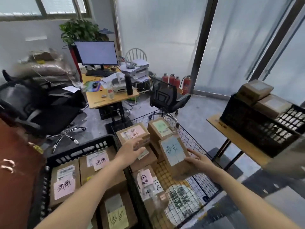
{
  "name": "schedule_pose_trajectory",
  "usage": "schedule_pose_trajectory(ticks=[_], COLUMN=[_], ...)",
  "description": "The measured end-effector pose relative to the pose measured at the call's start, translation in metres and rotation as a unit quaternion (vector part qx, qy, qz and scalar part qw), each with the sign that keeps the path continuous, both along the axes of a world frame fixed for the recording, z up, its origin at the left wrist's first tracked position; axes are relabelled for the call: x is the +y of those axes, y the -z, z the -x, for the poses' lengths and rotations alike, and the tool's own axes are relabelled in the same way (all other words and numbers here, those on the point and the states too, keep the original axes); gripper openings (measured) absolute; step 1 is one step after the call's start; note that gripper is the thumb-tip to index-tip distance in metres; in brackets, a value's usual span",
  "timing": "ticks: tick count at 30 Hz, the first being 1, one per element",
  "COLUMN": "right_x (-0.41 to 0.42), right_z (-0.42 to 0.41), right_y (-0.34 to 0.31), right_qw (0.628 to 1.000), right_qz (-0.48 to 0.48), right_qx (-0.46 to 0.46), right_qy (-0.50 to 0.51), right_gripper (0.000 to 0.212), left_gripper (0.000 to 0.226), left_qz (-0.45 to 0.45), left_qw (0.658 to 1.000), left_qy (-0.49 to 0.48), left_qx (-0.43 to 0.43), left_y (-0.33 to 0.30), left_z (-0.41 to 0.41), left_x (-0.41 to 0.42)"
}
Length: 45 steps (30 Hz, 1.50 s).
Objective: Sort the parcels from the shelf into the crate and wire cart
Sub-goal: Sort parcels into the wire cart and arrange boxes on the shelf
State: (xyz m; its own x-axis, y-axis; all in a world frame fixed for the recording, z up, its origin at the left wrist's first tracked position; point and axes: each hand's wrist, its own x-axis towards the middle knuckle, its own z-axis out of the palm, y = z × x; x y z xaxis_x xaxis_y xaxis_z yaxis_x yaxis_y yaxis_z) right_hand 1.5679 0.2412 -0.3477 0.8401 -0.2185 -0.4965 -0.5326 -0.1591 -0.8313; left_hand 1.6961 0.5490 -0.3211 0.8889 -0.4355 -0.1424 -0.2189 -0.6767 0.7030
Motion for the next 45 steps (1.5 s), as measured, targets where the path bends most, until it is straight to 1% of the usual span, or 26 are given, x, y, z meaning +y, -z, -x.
schedule_pose_trajectory(ticks=[4, 7, 11, 16, 20, 24, 27, 29, 32, 34, 35, 37, 39, 41, 43, 45], right_x=[-0.018, -0.027, -0.027, -0.026, -0.032, -0.040, -0.040, -0.038, -0.038, -0.041, -0.041, -0.041, -0.033, -0.019, -0.005, 0.003], right_z=[-0.017, -0.022, -0.030, -0.039, -0.045, -0.047, -0.049, -0.051, -0.057, -0.058, -0.057, -0.054, -0.052, -0.053, -0.055, -0.057], right_y=[0.058, 0.103, 0.139, 0.161, 0.167, 0.166, 0.171, 0.176, 0.180, 0.187, 0.190, 0.198, 0.198, 0.193, 0.192, 0.192], right_qw=[0.998, 0.993, 0.985, 0.981, 0.982, 0.985, 0.984, 0.982, 0.985, 0.990, 0.991, 0.981, 0.957, 0.927, 0.896, 0.879], right_qz=[-0.003, -0.003, -0.023, -0.063, -0.057, -0.065, -0.067, -0.072, -0.087, -0.043, 0.009, 0.126, 0.224, 0.303, 0.360, 0.387], right_qx=[0.057, 0.107, 0.147, 0.159, 0.159, 0.146, 0.152, 0.157, 0.142, 0.131, 0.126, 0.117, 0.113, 0.093, 0.076, 0.078], right_qy=[-0.016, -0.055, -0.086, -0.091, -0.081, -0.070, -0.072, -0.071, -0.045, -0.023, -0.032, -0.086, -0.147, -0.202, -0.248, -0.267], right_gripper=[0.059, 0.063, 0.065, 0.061, 0.063, 0.065, 0.067, 0.063, 0.056, 0.056, 0.058, 0.070, 0.083, 0.096, 0.105, 0.108], left_gripper=[0.048, 0.047, 0.045, 0.045, 0.047, 0.050, 0.051, 0.051, 0.051, 0.053, 0.054, 0.054, 0.054, 0.055, 0.055, 0.055], left_qz=[-0.006, -0.011, -0.015, -0.023, -0.038, -0.034, -0.036, -0.054, -0.109, -0.154, -0.171, -0.189, -0.191, -0.192, -0.192, -0.192], left_qw=[1.000, 0.999, 0.999, 0.998, 0.998, 0.998, 0.998, 0.997, 0.993, 0.986, 0.983, 0.978, 0.978, 0.978, 0.977, 0.977], left_qy=[-0.010, -0.014, -0.024, -0.029, -0.023, -0.022, -0.017, -0.013, 0.015, 0.045, 0.057, 0.073, 0.078, 0.082, 0.087, 0.089], left_qx=[0.020, 0.029, 0.044, 0.058, 0.052, 0.047, 0.046, 0.044, 0.040, 0.040, 0.041, 0.040, 0.036, 0.031, 0.027, 0.025], left_y=[0.032, 0.055, 0.080, 0.097, 0.099, 0.095, 0.097, 0.103, 0.113, 0.120, 0.123, 0.128, 0.130, 0.129, 0.129, 0.129], left_z=[-0.026, -0.039, -0.051, -0.059, -0.067, -0.072, -0.074, -0.074, -0.071, -0.069, -0.068, -0.066, -0.064, -0.063, -0.063, -0.064], left_x=[-0.028, -0.041, -0.047, -0.049, -0.048, -0.046, -0.046, -0.045, -0.045, -0.045, -0.046, -0.048, -0.053, -0.057, -0.059, -0.058])
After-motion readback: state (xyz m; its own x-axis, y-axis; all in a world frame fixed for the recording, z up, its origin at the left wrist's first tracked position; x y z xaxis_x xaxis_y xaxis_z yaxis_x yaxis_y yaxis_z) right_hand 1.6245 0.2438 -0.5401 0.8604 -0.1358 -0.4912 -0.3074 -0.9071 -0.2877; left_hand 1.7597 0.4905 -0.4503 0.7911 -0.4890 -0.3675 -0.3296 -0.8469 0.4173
